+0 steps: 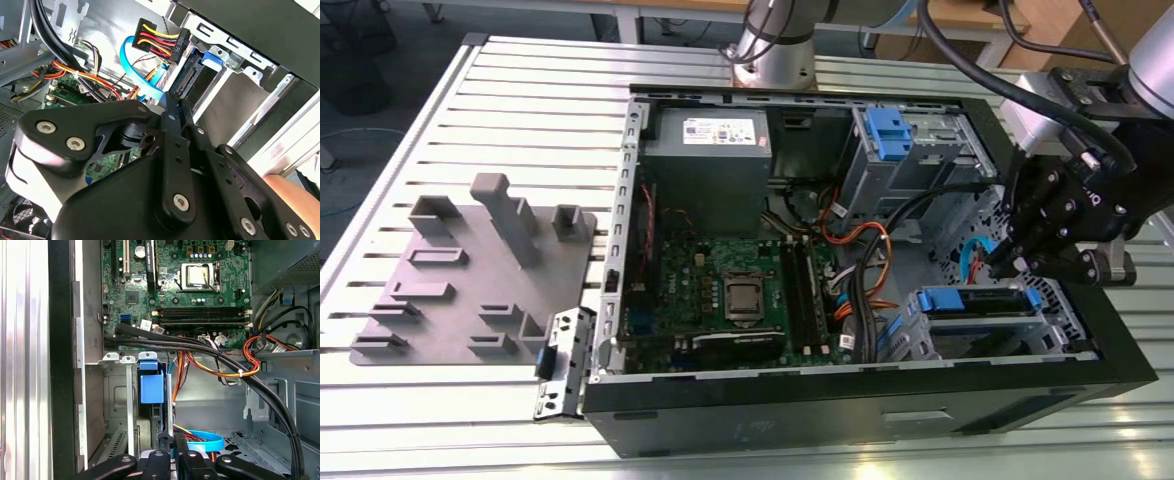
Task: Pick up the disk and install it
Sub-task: 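Insert the first disk wire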
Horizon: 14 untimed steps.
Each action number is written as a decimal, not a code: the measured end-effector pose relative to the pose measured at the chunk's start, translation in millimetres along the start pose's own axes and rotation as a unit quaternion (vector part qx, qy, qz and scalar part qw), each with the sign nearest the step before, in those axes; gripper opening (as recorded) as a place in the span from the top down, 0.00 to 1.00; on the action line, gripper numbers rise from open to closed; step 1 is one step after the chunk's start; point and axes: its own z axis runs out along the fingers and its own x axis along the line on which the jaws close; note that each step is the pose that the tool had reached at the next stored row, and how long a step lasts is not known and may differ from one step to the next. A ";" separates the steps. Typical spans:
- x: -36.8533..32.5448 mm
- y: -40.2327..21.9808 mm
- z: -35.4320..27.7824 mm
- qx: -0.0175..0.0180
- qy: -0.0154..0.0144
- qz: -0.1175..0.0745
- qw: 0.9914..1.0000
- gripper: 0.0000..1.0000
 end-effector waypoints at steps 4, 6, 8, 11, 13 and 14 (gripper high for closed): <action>0.0 0.0 0.0 0.000 0.000 0.000 1.000 0.84; 0.1 0.1 1.0 0.000 0.000 0.000 1.000 0.84; 0.4 0.6 2.7 0.001 -0.001 0.000 1.000 0.84; 0.8 2.1 5.6 0.001 -0.001 -0.001 1.000 0.84; 0.9 2.6 5.8 0.001 -0.001 -0.001 1.000 0.84; 1.1 2.6 6.0 0.001 -0.001 -0.001 1.000 0.84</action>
